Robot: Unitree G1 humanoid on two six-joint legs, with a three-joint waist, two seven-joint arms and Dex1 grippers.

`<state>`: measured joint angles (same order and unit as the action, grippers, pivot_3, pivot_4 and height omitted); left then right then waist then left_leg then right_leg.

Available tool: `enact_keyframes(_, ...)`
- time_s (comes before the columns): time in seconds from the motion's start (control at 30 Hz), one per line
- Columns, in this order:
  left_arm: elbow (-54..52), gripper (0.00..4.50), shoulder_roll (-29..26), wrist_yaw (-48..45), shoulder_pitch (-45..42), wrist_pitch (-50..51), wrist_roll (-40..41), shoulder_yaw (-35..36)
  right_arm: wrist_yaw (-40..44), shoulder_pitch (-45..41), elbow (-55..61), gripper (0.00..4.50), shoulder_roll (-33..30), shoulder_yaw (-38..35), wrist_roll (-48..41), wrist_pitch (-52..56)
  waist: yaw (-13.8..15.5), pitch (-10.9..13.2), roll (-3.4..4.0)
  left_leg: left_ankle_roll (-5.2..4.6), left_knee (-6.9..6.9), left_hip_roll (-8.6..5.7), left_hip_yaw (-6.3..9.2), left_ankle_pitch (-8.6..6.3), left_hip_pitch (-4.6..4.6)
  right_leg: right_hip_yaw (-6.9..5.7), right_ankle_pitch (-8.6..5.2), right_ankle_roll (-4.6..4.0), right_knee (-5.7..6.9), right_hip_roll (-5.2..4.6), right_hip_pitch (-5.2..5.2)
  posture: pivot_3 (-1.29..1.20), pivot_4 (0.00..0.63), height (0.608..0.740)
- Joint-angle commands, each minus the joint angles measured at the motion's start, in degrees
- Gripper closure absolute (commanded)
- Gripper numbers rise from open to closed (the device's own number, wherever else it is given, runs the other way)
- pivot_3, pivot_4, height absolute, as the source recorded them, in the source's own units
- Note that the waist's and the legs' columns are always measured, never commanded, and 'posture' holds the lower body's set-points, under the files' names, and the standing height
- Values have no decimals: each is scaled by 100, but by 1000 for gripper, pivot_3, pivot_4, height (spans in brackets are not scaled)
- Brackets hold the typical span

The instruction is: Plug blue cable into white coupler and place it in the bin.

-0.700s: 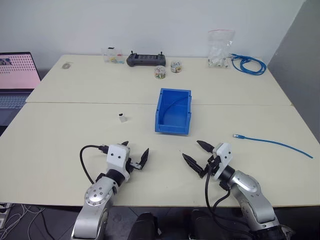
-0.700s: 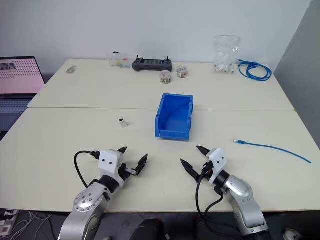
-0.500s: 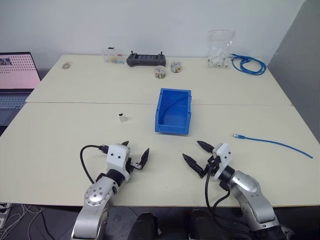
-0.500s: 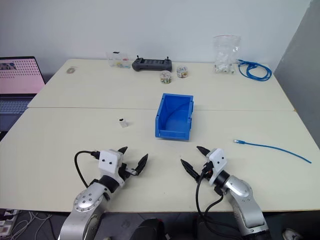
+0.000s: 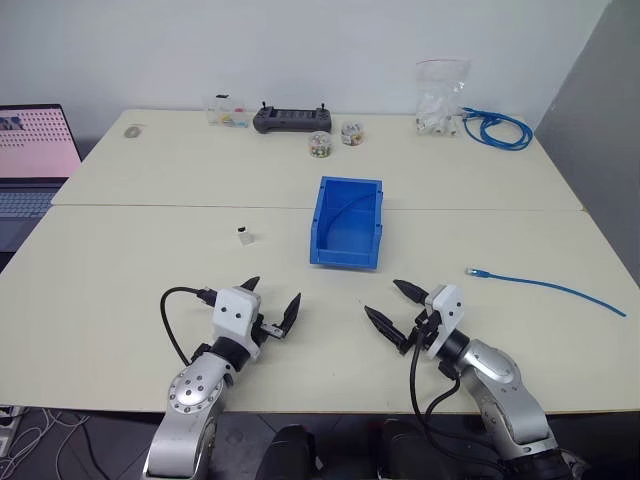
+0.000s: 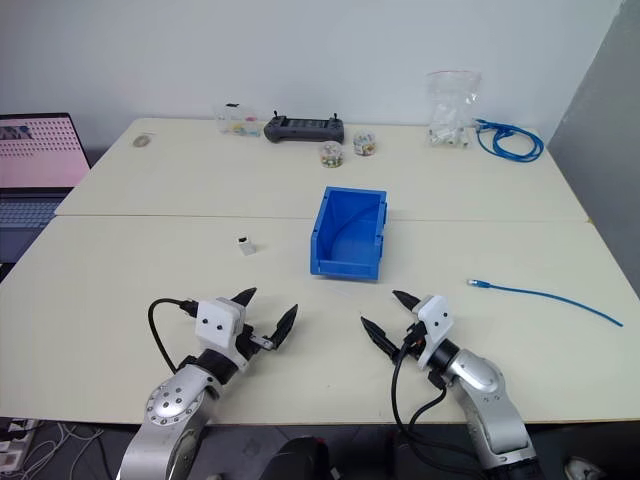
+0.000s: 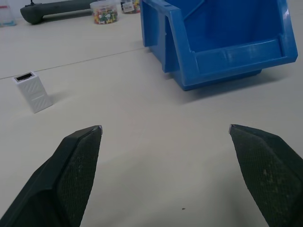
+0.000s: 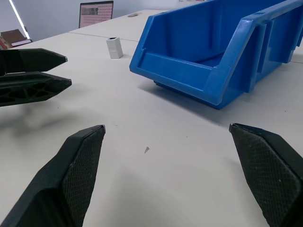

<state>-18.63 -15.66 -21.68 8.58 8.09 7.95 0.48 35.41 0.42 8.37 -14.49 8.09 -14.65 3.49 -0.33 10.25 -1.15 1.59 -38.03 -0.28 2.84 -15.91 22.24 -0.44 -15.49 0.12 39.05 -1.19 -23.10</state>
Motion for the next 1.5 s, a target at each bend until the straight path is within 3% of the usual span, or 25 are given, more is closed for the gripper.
enact_keyframes(0.03,-156,0,-90,-356,77,-281,388,140,67,-29,84,43,-19,9,-7,-114,0,0,0,0,0,0,-1,0,0,1,0,0,0,0,0,0,150,740)
enact_keyframes(0.27,-197,0,-247,-890,195,-138,936,193,66,-31,108,43,-33,-4,8,-110,0,0,0,0,0,0,-1,0,0,1,0,0,0,0,0,0,150,740)
enact_keyframes(0.43,-243,0,-487,-1192,144,-223,829,9,18,-92,255,43,-27,-75,-71,13,-1,0,0,0,0,0,0,0,-1,0,-1,-1,0,1,1,0,150,740)
enact_keyframes(0.5,-376,0,-685,-1430,-77,28,810,-248,-64,-109,672,43,-94,-336,-491,499,2,0,1,0,0,0,0,0,-1,0,-1,-1,0,1,1,0,150,740)
enact_keyframes(0.8,-713,0,-1316,-2262,-996,1339,1654,-520,375,163,2051,43,-1614,-1602,-1696,1813,5,0,1,-1,0,-2,4,-1,2,-4,-2,-1,-3,2,5,0,150,740)
enact_keyframes(1.0,-625,0,-1846,-3056,-1834,1703,1685,-988,1395,-139,858,43,-3420,-2177,-1443,2201,-12,3,4,-3,1,-3,-3,-1,-20,-3,-7,5,-4,9,22,0,150,740)
enact_keyframes(1.13,-310,0,-1720,-3130,-2250,1655,1528,-1238,2273,-962,-761,43,-4228,-1558,-712,1737,-25,4,3,-4,4,-4,-7,-1,-48,-3,-11,5,-12,11,53,0,150,740)
enact_keyframes(1.27,-109,0,-1649,-3215,-2373,1468,1336,-1407,2815,-2101,-2308,43,-4354,-797,80,1190,-85,7,-2,-4,6,2,-3,-1,-54,-6,-11,-6,-13,11,61,0,150,740)
enact_keyframes(1.5,81,0,-1547,-3283,-2456,1202,1078,-1592,3291,-3740,-4642,43,-3989,86,1153,166,-135,17,7,-3,3,1,-9,-1,-61,0,-9,-10,-13,6,68,0,150,740)
